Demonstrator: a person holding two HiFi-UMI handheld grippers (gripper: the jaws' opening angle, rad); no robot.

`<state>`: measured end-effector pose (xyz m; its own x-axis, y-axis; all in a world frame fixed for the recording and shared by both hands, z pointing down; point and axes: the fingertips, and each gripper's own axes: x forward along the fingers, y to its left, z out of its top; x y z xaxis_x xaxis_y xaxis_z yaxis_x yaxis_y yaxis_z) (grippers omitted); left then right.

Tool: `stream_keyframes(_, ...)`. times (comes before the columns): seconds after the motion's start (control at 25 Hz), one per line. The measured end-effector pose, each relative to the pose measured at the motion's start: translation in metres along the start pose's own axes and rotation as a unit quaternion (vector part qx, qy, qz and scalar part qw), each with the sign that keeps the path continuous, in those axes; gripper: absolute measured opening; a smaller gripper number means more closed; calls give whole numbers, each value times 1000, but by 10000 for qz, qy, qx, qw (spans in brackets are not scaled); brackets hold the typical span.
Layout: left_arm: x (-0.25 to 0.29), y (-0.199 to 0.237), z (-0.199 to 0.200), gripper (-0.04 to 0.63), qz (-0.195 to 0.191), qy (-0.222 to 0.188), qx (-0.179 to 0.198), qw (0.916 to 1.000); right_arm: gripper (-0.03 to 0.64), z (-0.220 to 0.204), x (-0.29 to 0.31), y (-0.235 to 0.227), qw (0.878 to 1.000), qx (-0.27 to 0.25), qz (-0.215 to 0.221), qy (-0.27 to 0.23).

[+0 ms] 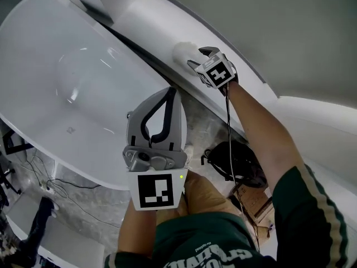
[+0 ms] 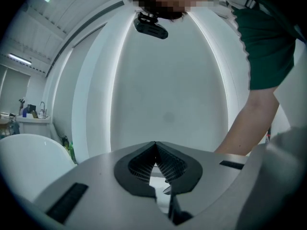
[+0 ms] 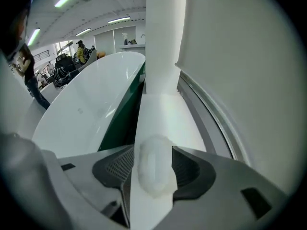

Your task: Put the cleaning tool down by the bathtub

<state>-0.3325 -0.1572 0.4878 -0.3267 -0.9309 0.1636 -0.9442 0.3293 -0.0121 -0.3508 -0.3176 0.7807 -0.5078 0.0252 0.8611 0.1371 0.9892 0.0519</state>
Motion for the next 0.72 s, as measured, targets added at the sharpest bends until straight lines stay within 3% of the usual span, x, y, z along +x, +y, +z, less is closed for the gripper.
stream_keyframes(0.56, -1, -34, 84, 8, -419, -116, 8, 9991, 247, 73, -159, -7, 9919, 249, -288, -1213)
stream_keyframes(0.72, 4, -45, 106, 8, -631, -162, 284, 9975, 247, 91, -212, -11, 9844, 330, -427, -1675)
